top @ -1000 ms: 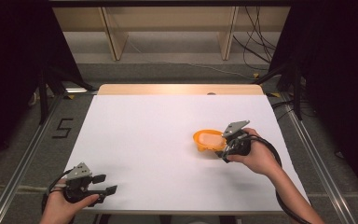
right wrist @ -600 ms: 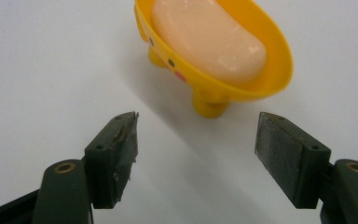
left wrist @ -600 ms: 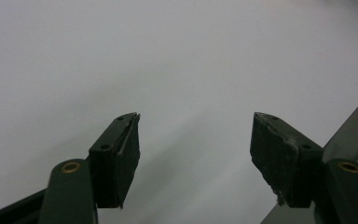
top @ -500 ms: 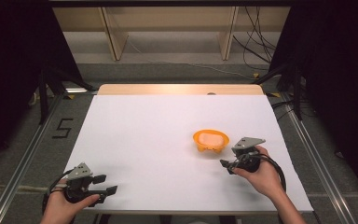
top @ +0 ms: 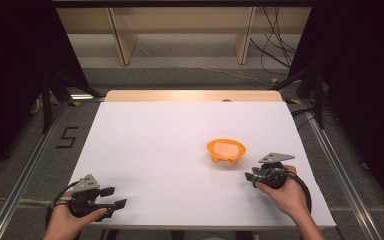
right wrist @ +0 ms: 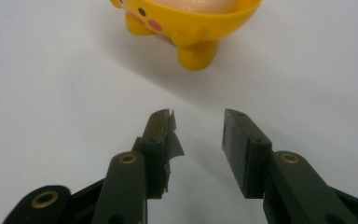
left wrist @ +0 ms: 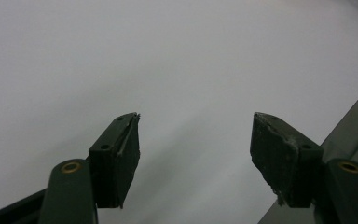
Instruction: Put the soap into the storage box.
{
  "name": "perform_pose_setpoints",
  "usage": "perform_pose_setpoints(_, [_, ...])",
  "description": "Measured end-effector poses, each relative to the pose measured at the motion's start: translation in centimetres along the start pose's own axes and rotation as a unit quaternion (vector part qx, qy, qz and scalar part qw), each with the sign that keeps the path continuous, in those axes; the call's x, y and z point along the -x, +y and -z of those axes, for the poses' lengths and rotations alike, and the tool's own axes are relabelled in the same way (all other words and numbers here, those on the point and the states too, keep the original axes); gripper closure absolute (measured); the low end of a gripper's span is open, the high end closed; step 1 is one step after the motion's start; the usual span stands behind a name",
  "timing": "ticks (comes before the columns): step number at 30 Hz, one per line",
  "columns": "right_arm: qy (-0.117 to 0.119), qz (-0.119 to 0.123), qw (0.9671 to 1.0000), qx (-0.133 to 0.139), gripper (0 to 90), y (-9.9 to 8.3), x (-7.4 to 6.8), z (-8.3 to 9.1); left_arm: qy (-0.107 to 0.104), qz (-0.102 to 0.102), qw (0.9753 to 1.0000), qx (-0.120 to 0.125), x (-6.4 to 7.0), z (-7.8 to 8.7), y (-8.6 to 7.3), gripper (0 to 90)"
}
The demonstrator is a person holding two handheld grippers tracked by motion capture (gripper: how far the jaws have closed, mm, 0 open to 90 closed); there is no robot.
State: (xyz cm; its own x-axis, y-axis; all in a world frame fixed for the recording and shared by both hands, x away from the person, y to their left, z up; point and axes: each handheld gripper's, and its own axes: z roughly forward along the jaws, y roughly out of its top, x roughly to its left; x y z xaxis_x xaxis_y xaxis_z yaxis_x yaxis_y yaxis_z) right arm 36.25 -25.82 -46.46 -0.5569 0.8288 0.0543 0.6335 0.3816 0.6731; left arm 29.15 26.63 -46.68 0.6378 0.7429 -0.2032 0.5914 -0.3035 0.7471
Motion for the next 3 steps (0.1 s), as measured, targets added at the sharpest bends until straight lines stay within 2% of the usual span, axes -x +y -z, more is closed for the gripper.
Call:
perform_pose_setpoints(1, [0.000,0.001,1.0000,0.003,62.9,-0.10,0.13,-0.05,0.000,-0.006,1.0000,-0.006,-0.07,0.08,0.02,32.7])
perform_pose_setpoints(2, [-0.002,-0.041,0.9991,-0.007,63.2,-0.06,-0.36,0.16,0.000,-0.008,1.0000,-0.006,-0.08,0.08,0.03,32.7])
perform_pose_setpoints(3, [-0.002,-0.037,0.9993,-0.002,63.1,-0.12,-0.16,0.06,0.000,-0.007,1.0000,-0.005,-0.07,0.08,0.04,32.7])
